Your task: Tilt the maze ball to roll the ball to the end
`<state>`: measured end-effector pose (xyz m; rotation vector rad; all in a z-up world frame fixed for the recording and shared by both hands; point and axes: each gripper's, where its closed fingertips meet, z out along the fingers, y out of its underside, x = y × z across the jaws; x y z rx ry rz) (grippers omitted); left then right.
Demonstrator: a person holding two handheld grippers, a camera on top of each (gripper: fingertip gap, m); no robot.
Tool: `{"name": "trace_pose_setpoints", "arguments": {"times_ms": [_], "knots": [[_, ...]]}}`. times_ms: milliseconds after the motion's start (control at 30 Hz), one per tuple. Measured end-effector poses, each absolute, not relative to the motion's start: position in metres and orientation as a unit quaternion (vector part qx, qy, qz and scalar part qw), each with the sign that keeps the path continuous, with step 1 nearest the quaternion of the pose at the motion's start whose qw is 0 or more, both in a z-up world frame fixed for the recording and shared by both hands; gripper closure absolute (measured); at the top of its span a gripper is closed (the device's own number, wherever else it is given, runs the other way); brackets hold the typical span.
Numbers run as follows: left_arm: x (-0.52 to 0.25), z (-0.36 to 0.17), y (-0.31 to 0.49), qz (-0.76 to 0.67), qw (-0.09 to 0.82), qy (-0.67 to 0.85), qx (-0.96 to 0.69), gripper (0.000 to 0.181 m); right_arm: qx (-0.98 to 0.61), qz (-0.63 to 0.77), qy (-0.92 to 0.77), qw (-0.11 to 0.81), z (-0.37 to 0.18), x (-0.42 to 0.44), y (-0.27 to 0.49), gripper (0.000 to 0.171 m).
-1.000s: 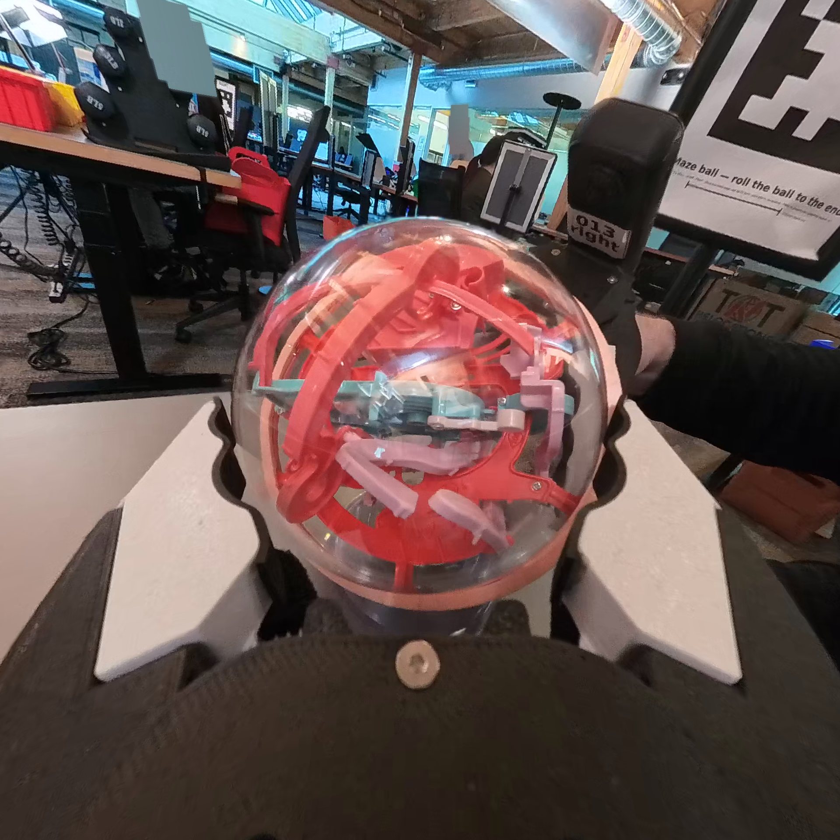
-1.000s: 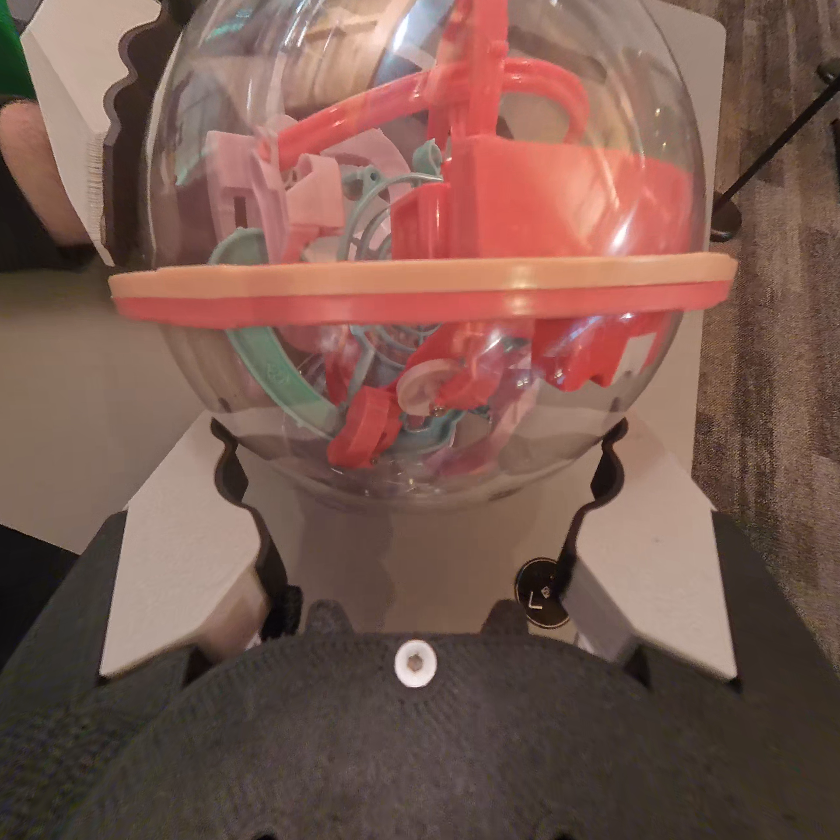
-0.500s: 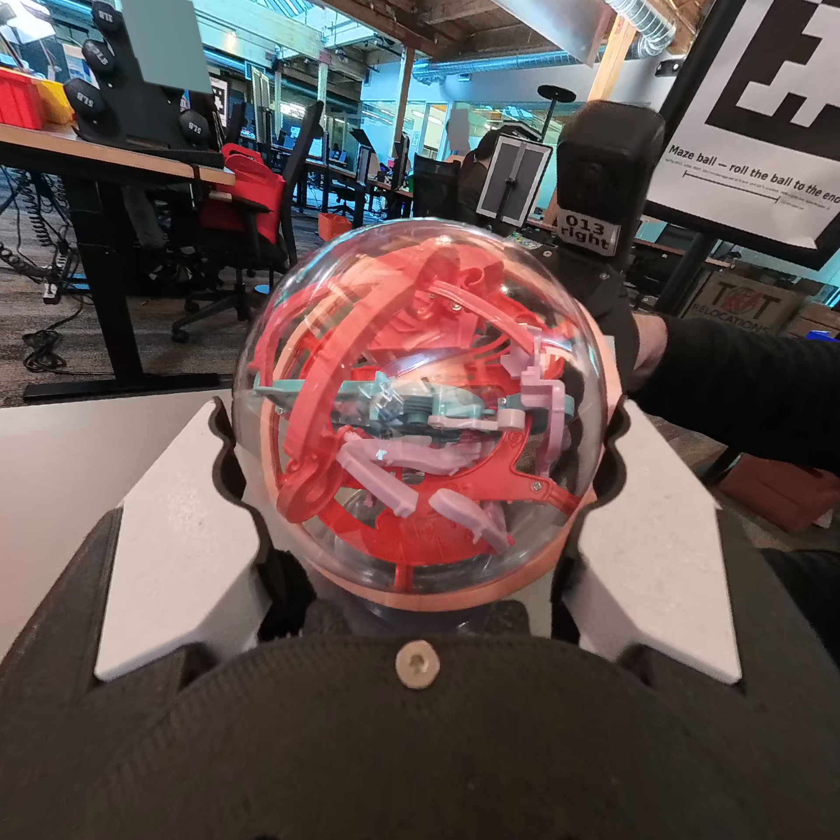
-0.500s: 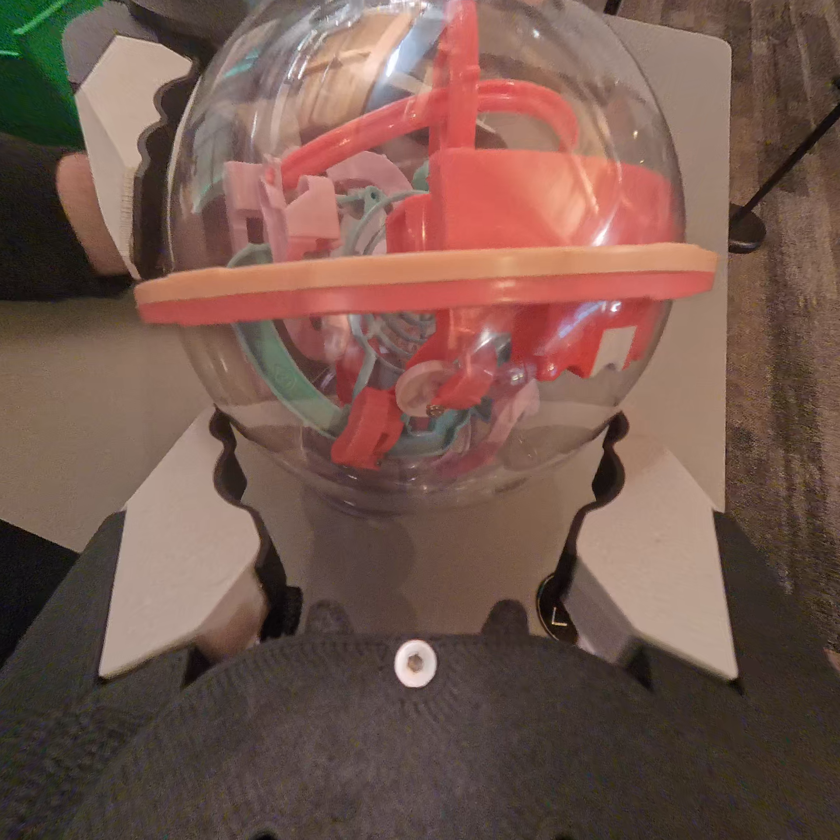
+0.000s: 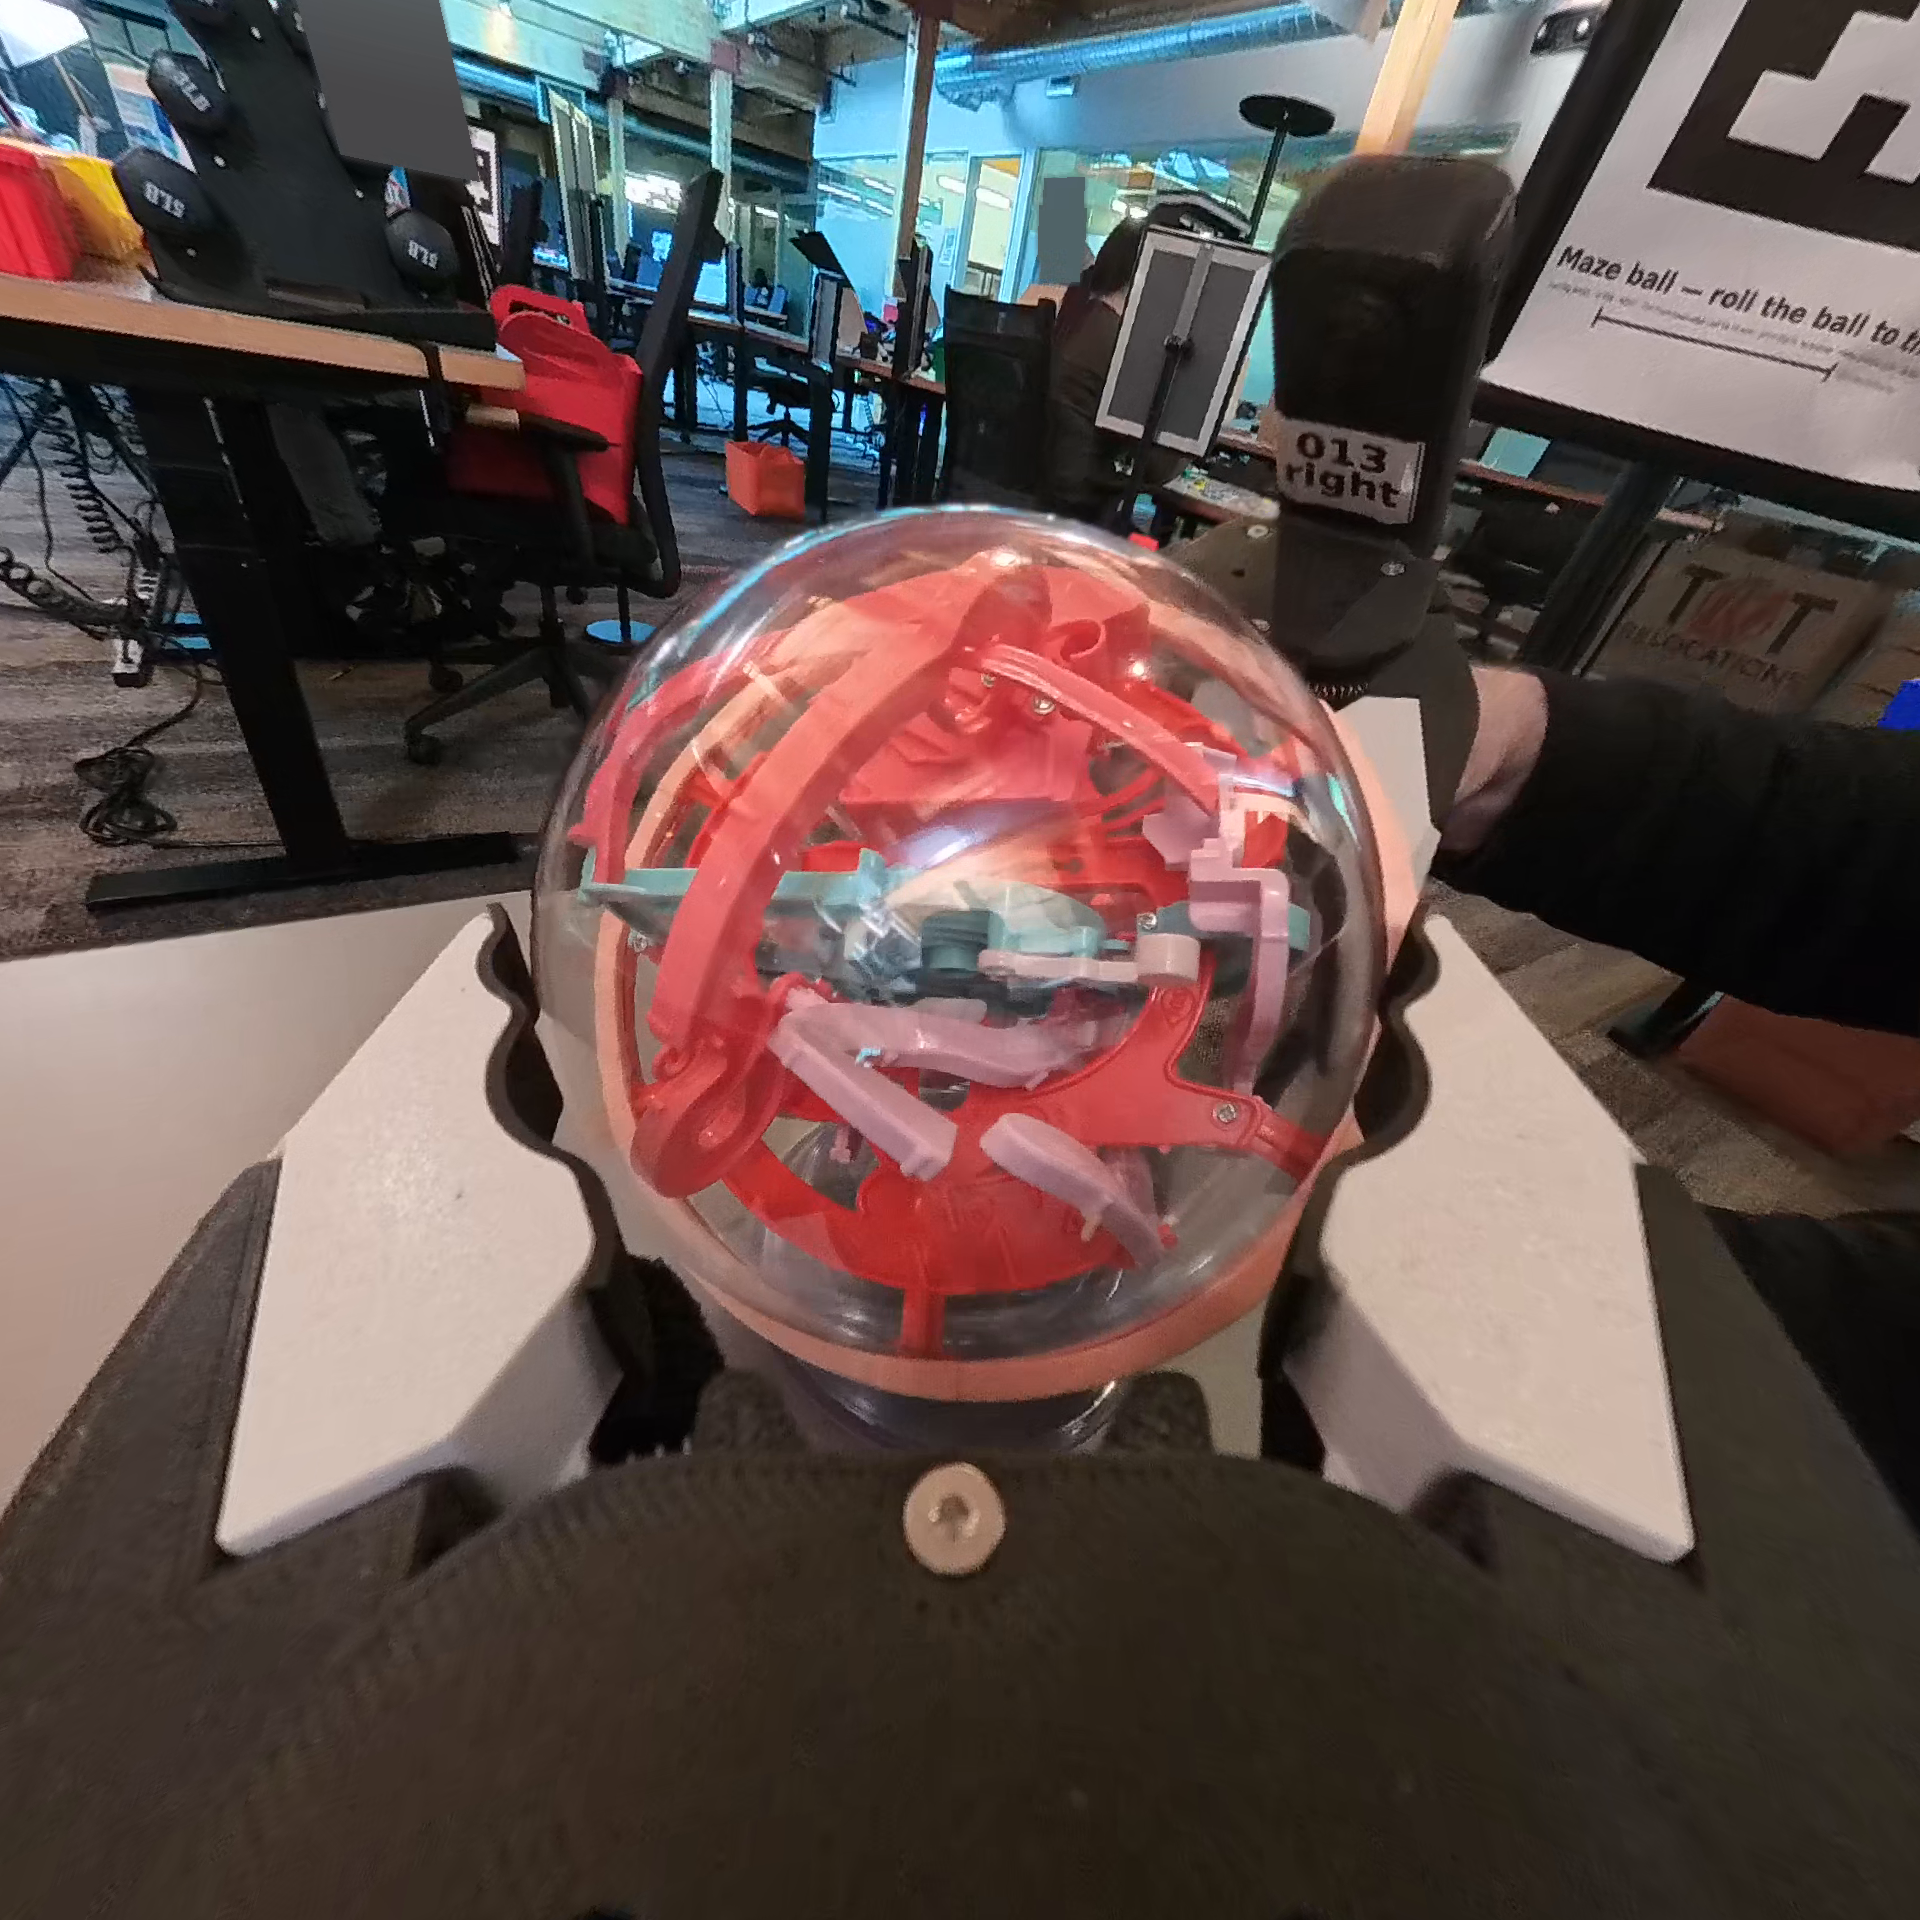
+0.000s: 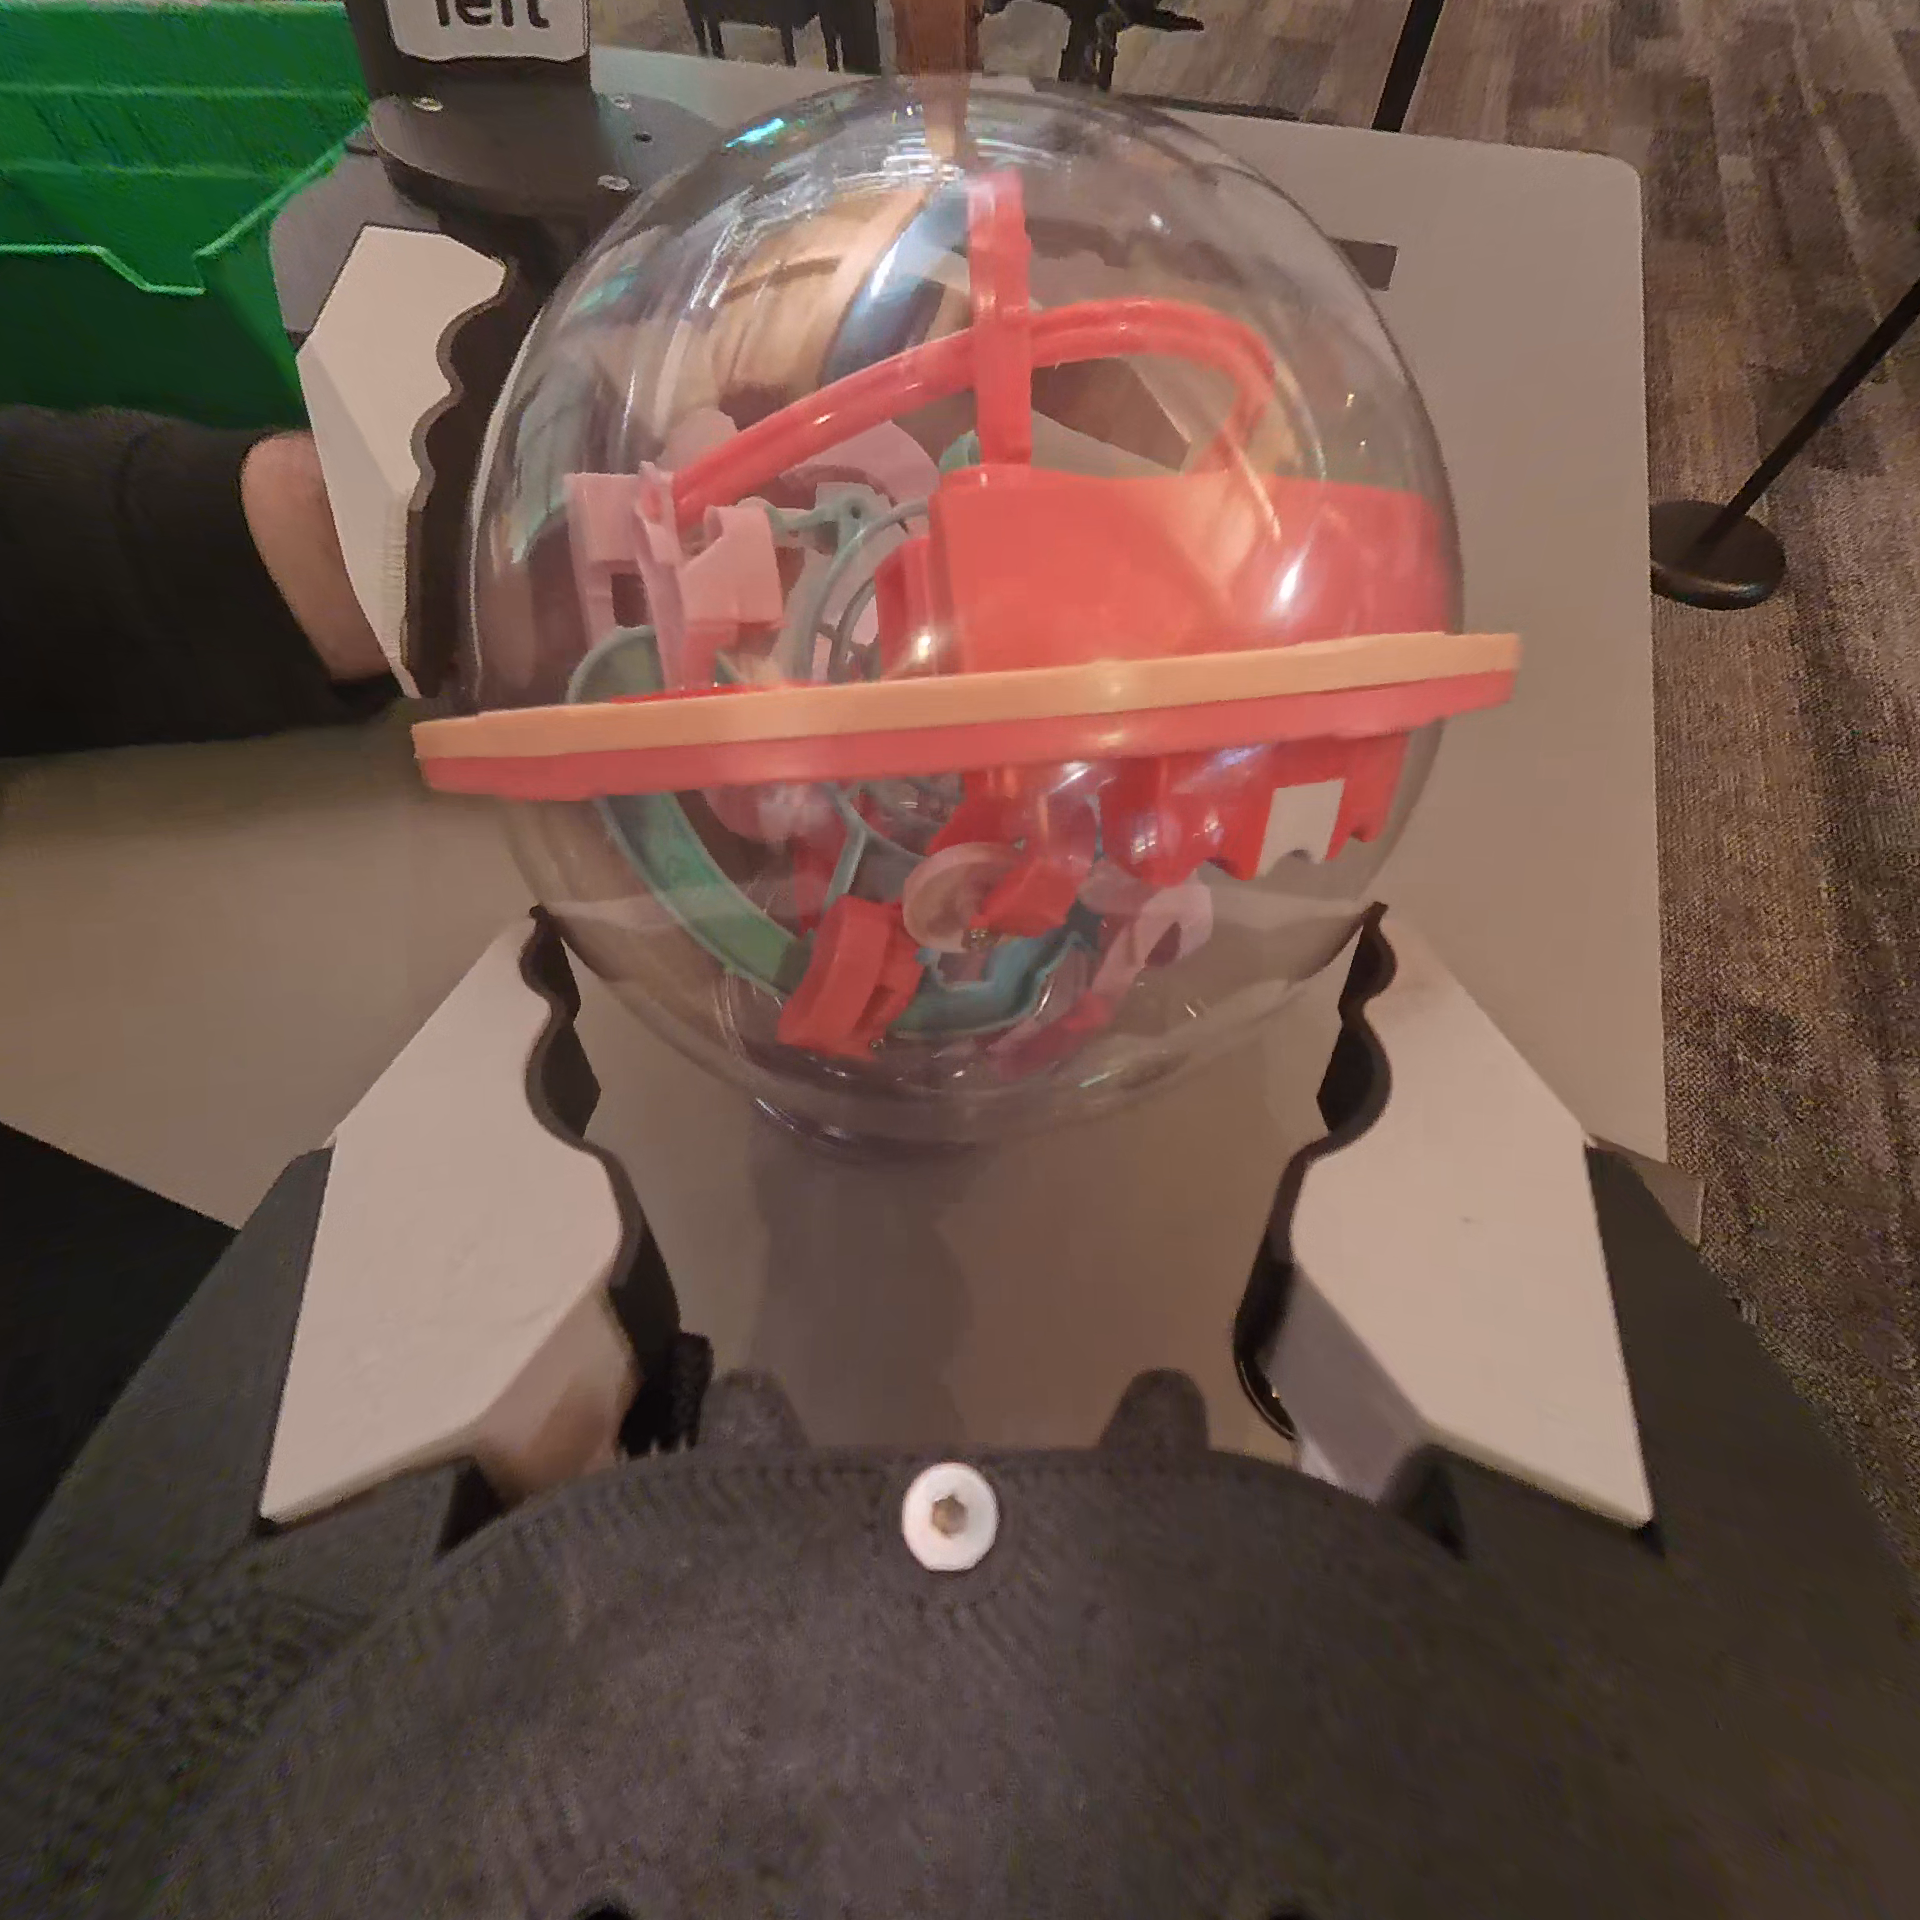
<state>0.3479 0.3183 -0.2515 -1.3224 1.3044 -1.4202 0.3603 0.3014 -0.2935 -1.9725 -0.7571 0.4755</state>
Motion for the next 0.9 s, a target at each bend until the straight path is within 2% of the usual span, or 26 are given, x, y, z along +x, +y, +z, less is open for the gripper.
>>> {"name": "trace_pose_setpoints", "arguments": {"times_ms": [333,500,900], "knots": [[0.349,-0.26,0.317,-0.539,0.361,0.539,-0.537,0.027,-0.799,0.182,-0.304,0.486,-0.298,0.363,0.3,0.031],[0.346,-0.269,0.318,-0.543,0.346,0.542,-0.54,0.028,-0.809,0.169,-0.302,0.474,-0.307,0.367,0.297,0.039],[0.346,-0.269,0.319,-0.549,0.347,0.538,-0.538,0.028,-0.818,0.185,-0.304,0.452,-0.307,0.367,0.289,0.04]]}}
